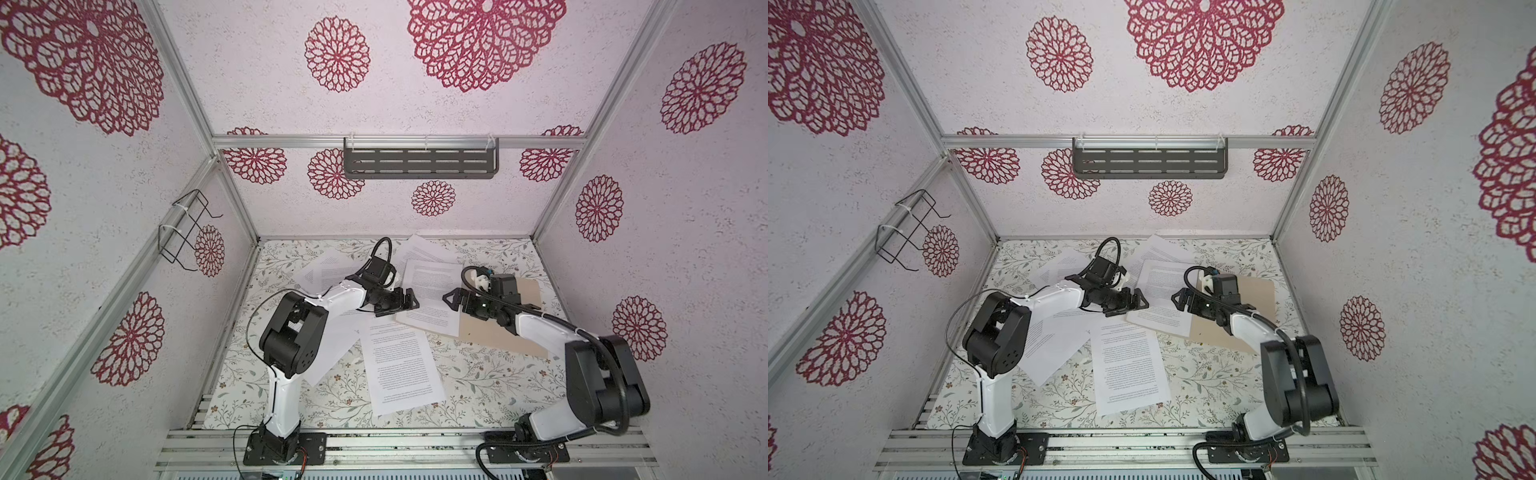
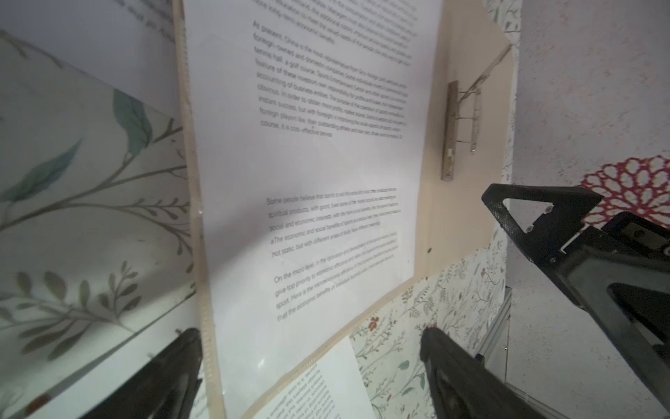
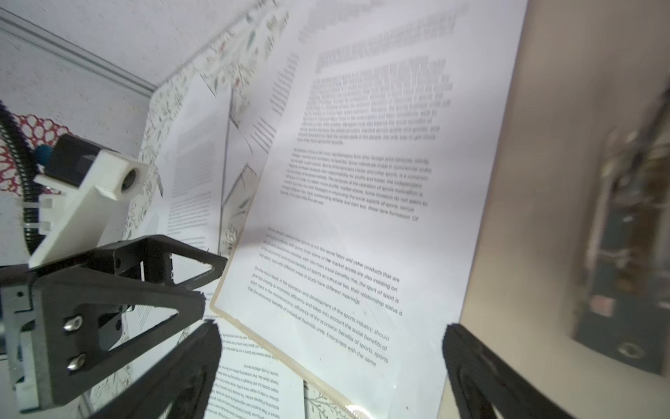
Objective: Put the files into the folder
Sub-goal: 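Draw both grippers back from the folder toward the robot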
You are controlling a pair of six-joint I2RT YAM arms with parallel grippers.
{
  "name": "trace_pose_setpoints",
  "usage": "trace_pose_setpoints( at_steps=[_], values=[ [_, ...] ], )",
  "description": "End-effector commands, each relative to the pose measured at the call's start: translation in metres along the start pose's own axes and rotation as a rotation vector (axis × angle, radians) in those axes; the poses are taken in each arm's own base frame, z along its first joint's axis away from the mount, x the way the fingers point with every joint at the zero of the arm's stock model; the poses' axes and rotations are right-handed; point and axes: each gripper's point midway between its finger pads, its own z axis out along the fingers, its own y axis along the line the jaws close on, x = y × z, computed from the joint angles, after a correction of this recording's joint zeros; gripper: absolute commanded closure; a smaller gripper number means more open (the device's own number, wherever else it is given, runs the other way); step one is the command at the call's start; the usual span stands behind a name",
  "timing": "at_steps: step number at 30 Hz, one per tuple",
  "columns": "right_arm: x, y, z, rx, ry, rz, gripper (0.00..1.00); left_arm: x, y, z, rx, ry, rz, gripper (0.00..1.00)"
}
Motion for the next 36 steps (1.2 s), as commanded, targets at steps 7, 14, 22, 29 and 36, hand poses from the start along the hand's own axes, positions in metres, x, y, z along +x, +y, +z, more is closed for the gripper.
trace_pose_setpoints(
  at_steps=[7, 14, 22, 29, 36],
  values=[
    [-0.052, -0.001, -0.051, 0.037, -0.214, 0.048, 0.01, 0.005, -0.044, -0.121, 0.005, -0.235, 0.12, 0.03],
    [-0.035, 0.008, -0.055, -0.053, -0.169, 0.111, 0.01, 0.065, 0.019, -0.155, -0.07, -0.273, -0.043, 0.03],
    [0.04, 0.0, -0.045, 0.064, 0.091, 0.15, 0.02, 0.133, 0.045, -0.117, 0.06, -0.043, -0.327, 0.0],
    [0.109, 0.017, -0.03, 0.012, 0.155, 0.06, 0.09, 0.153, 0.08, -0.084, -0.021, -0.086, -0.369, 0.03],
    [0.139, 0.023, -0.031, -0.038, 0.203, 0.041, 0.09, 0.155, 0.106, -0.058, -0.077, -0.084, -0.404, 0.04]
  ],
)
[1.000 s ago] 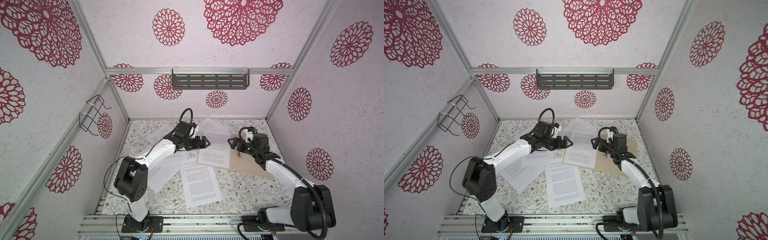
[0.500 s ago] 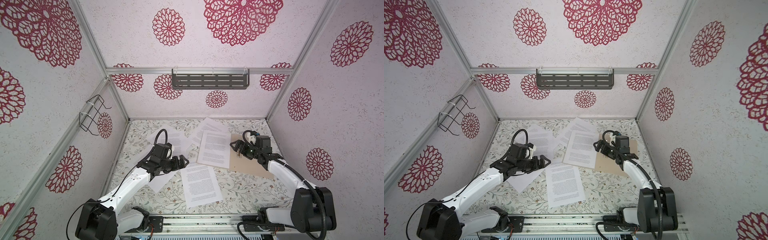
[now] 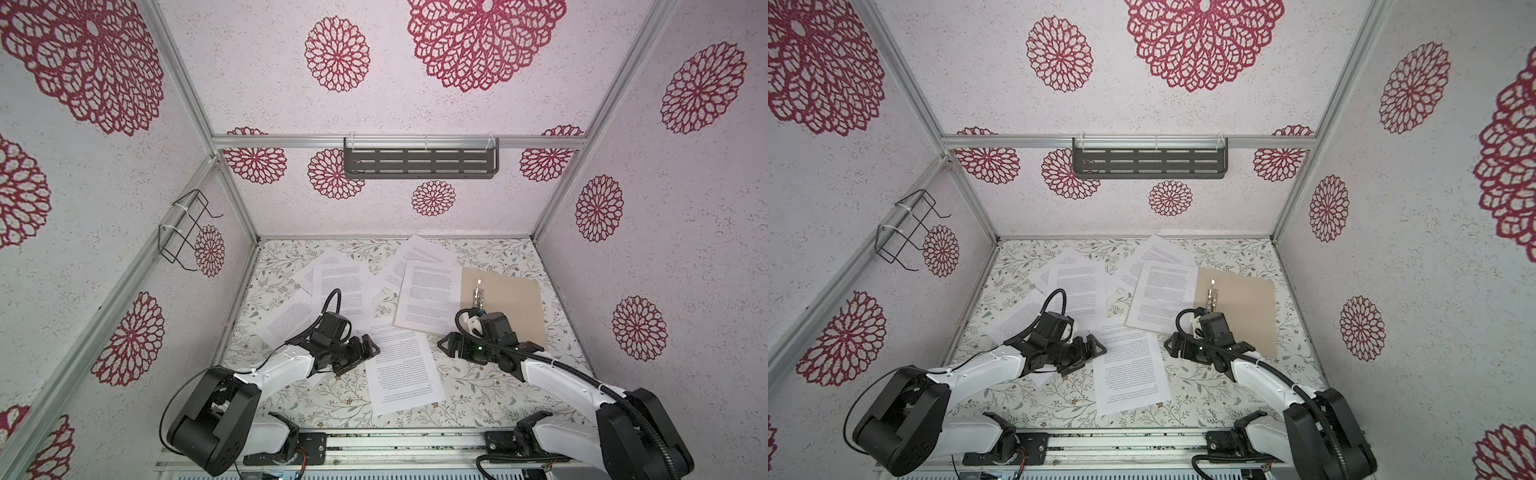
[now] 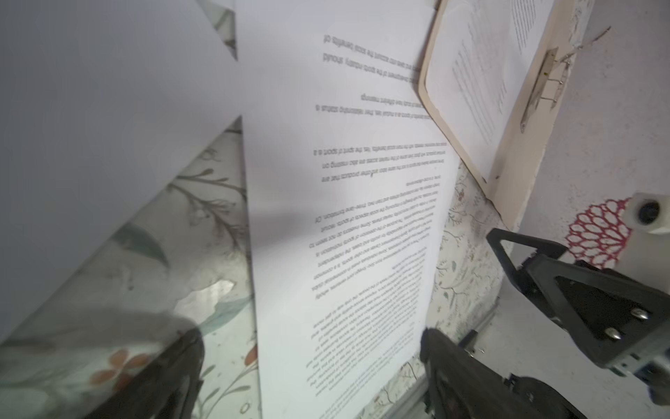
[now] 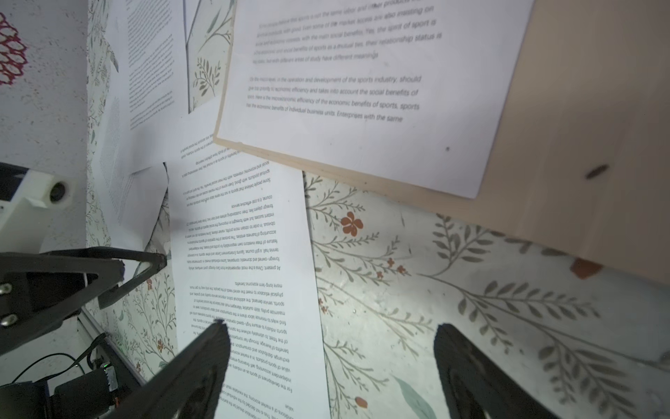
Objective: Put the files into the folder
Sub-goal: 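Draw both grippers back from the folder toward the robot, then reach the left gripper to a loose printed sheet and pinch its edge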
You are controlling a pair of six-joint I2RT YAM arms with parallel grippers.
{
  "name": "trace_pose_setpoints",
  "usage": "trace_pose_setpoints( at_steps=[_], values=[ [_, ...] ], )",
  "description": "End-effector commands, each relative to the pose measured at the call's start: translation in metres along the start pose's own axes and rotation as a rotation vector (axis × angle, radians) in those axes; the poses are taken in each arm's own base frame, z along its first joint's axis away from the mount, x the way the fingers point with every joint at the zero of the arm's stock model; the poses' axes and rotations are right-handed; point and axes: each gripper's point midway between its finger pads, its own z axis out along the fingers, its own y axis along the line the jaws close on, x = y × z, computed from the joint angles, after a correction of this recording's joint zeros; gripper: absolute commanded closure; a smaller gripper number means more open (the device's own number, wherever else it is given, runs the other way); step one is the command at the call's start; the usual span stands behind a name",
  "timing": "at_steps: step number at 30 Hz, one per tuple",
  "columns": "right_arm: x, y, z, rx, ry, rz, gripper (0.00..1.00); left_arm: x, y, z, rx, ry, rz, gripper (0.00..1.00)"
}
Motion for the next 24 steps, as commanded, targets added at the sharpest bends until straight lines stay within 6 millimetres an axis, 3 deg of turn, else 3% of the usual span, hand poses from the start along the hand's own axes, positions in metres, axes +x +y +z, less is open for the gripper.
trace_pose_setpoints(
  at_steps=[1, 9, 24],
  values=[
    [-0.007, 0.016, -0.003, -0.064, -0.048, -0.018, 0.09, -0.001, 0.01, 0.017, 0.006, -0.018, -0.059, 0.04],
    [0.02, 0.017, 0.023, -0.081, 0.057, -0.009, 0.09, 0.001, 0.015, 0.032, 0.037, -0.016, -0.124, 0.03],
    [0.023, 0.037, 0.052, -0.139, 0.114, -0.003, 0.09, -0.008, -0.051, 0.009, 0.322, -0.037, -0.051, 0.01]
  ],
)
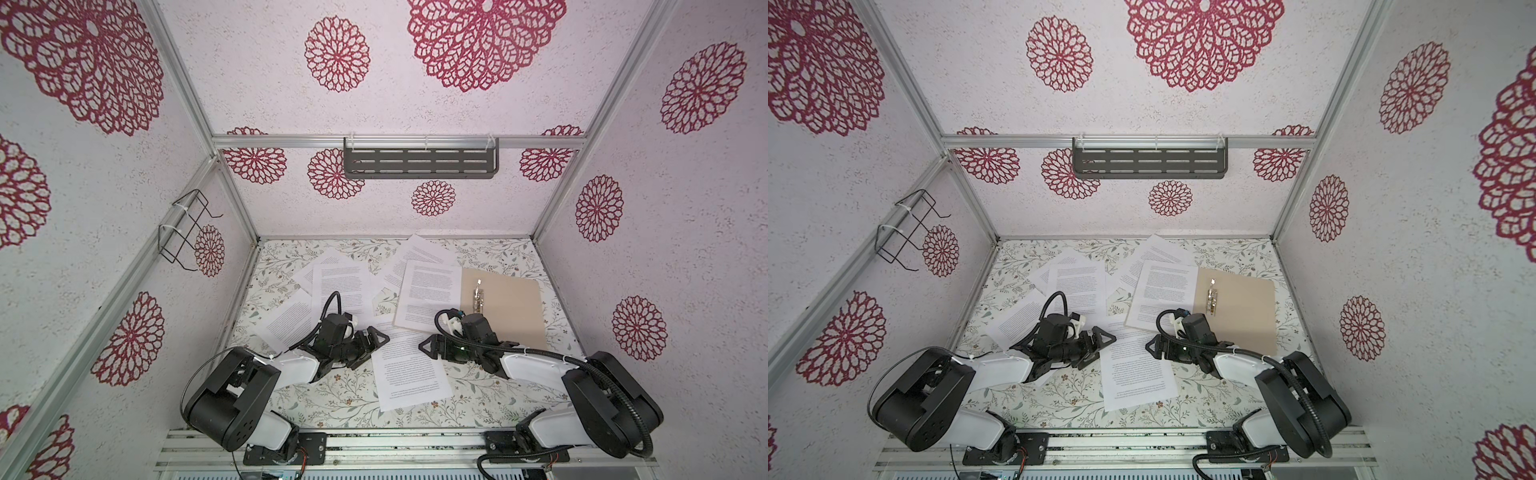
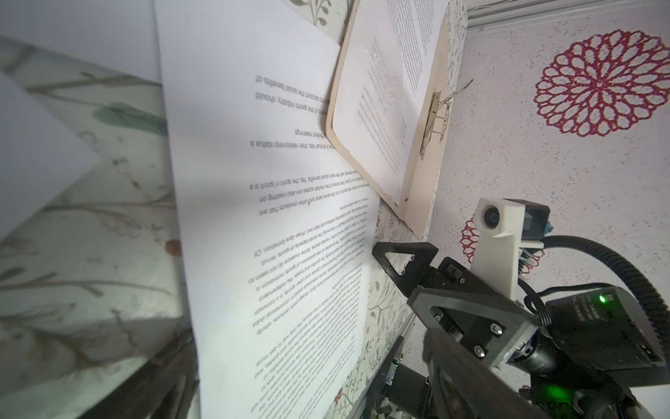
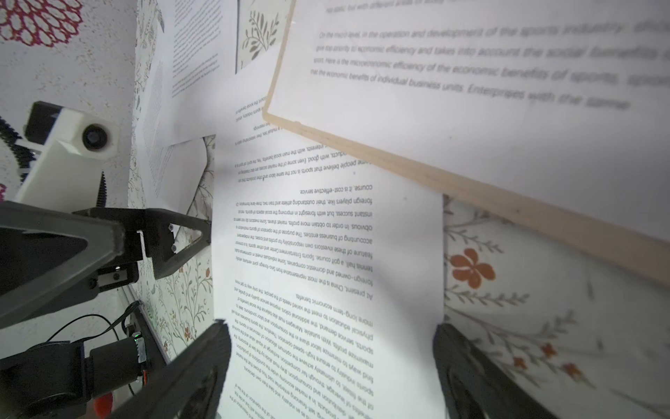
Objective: Put the files into the folder
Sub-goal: 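Reach the left gripper to a loose printed sheet and pinch its edge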
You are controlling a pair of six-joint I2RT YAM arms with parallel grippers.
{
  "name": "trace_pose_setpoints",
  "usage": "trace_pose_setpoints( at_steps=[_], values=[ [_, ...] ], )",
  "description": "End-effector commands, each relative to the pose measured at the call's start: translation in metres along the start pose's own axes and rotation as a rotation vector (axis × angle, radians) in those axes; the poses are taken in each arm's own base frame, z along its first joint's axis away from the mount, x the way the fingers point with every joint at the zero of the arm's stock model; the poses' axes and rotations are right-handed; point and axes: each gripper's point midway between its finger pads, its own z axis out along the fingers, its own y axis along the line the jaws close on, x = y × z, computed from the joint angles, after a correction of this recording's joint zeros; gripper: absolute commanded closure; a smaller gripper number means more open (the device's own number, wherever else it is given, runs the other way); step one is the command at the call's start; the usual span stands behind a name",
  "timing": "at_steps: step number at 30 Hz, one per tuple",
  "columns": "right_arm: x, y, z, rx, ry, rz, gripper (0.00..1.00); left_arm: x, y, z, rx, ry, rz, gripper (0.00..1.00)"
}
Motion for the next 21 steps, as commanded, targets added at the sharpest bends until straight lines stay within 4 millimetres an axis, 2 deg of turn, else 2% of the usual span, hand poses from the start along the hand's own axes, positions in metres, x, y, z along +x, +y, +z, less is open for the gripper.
trace_pose_setpoints(
  at_steps=[1, 6, 9, 11, 17, 21],
  values=[
    [0.008, -0.004, 0.007, 0.008, 0.039, 0.042, 0.09, 0.002, -0.015, -0.001, 0.055, 0.008, 0.011, 0.01],
    [0.009, -0.004, 0.014, -0.011, 0.047, 0.062, 0.1, 0.007, -0.019, -0.001, 0.069, 0.012, 0.021, 0.0],
    [0.01, -0.003, 0.017, -0.028, 0.046, 0.077, 0.1, 0.005, -0.019, -0.003, 0.05, 0.005, 0.024, 0.04],
    [0.009, -0.002, 0.018, -0.037, 0.048, 0.082, 0.1, 0.002, -0.012, -0.008, -0.018, -0.015, 0.029, 0.07],
    [-0.001, 0.008, 0.016, -0.059, 0.03, 0.071, 0.1, -0.006, -0.006, -0.022, -0.112, -0.07, 0.049, 0.25],
    [-0.011, 0.02, 0.009, -0.075, 0.015, 0.049, 0.09, -0.01, -0.005, -0.02, -0.133, -0.071, 0.054, 0.43]
  ],
)
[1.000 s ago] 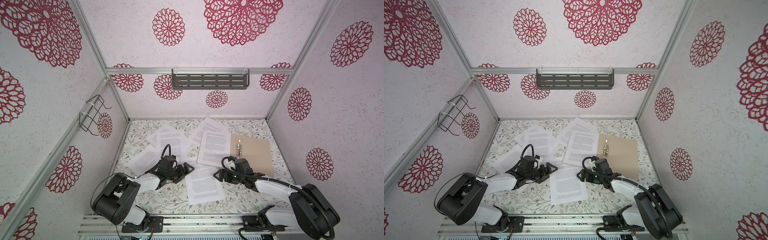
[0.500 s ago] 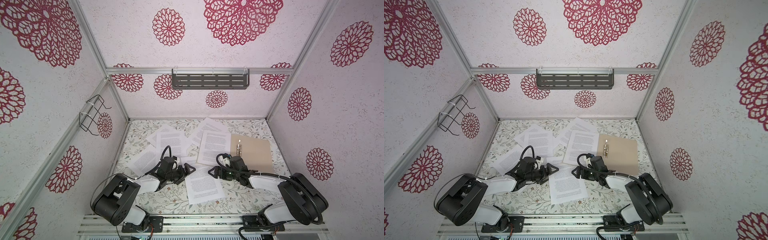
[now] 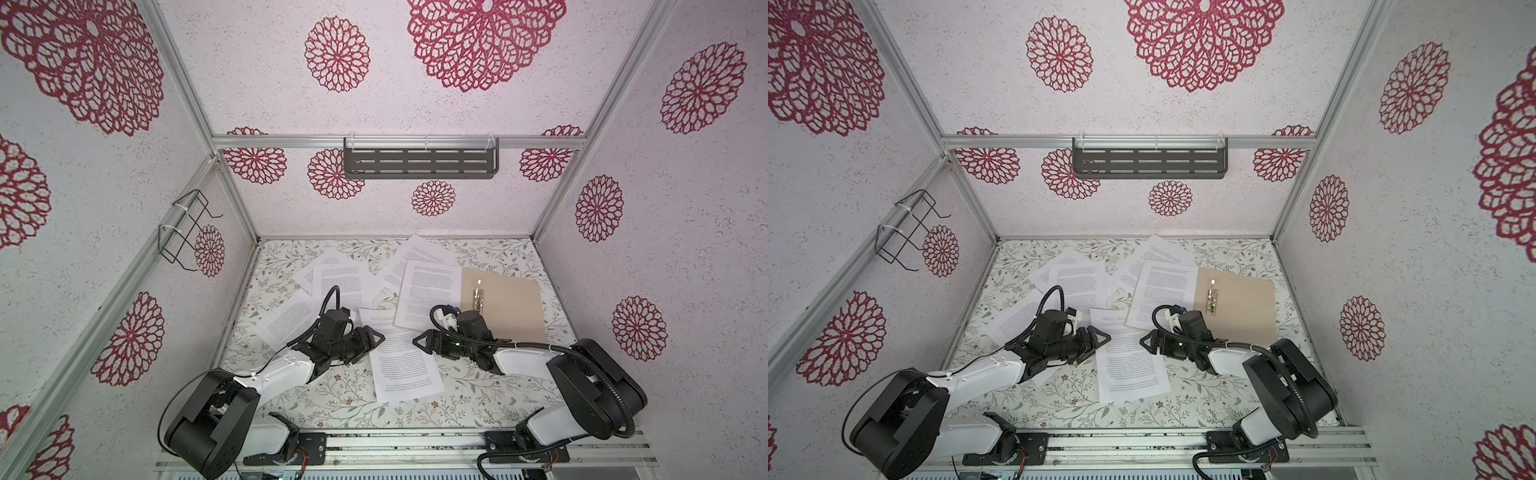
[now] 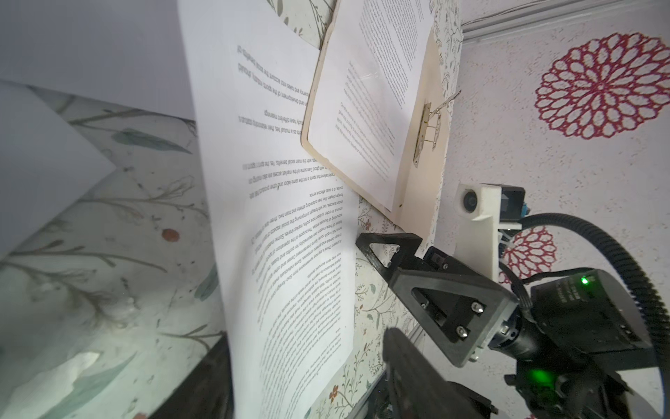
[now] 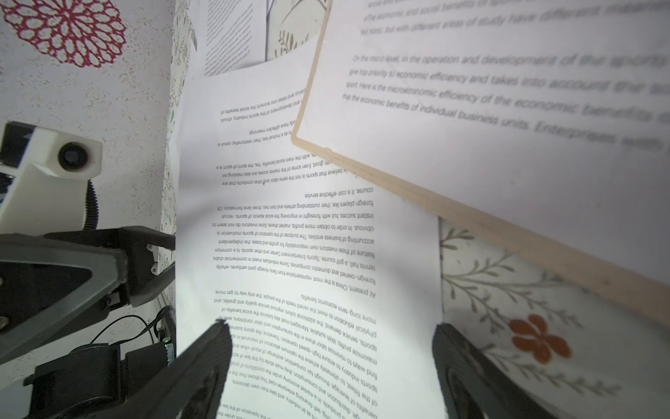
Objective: Put the files into the folder
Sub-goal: 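Reach the left gripper to a loose printed sheet and pinch its edge, then lift the sheet with the left gripper and carry it toward the folder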
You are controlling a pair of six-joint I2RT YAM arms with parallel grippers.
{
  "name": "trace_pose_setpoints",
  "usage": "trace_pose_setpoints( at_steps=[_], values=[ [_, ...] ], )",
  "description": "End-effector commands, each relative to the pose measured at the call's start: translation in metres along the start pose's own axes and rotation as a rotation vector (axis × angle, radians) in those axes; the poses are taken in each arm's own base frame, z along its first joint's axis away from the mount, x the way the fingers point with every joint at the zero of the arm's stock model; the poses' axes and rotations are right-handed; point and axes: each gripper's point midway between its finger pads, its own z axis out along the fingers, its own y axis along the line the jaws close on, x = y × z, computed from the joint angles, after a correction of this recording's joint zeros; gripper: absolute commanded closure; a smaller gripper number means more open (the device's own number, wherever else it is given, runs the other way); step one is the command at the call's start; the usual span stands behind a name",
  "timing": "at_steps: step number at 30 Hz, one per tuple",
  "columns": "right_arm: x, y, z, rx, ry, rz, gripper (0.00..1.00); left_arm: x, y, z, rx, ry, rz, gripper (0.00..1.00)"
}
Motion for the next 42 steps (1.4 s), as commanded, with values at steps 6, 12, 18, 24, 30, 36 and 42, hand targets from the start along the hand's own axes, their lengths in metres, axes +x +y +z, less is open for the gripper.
trace_pose_setpoints(
  at_steps=[6, 12, 18, 24, 30, 36, 42],
  values=[
    [-0.015, 0.026, -0.018, -0.018, -0.007, -0.019, 0.08, -0.001, 0.016, 0.011, -0.074, 0.011, -0.031, 0.67],
    [-0.036, 0.038, -0.042, 0.011, -0.088, -0.07, 0.02, -0.008, 0.021, -0.001, -0.113, -0.027, -0.025, 1.0],
    [-0.066, 0.039, -0.079, 0.063, -0.184, -0.112, 0.01, -0.018, 0.007, -0.044, -0.178, -0.07, 0.079, 1.0],
    [-0.093, 0.022, -0.121, 0.1, -0.274, -0.083, 0.01, -0.023, -0.033, -0.106, -0.174, -0.142, 0.22, 1.0],
    [-0.114, -0.002, -0.146, 0.158, -0.361, -0.025, 0.02, -0.029, -0.104, -0.127, -0.055, -0.146, 0.338, 1.0],
    [-0.14, -0.038, -0.179, 0.203, -0.498, 0.093, 0.03, -0.035, -0.174, -0.072, 0.042, -0.041, 0.438, 1.0],
    [-0.156, -0.068, -0.214, 0.27, -0.624, 0.166, 0.03, -0.009, -0.26, -0.004, 0.168, 0.101, 0.555, 1.0]
  ],
)
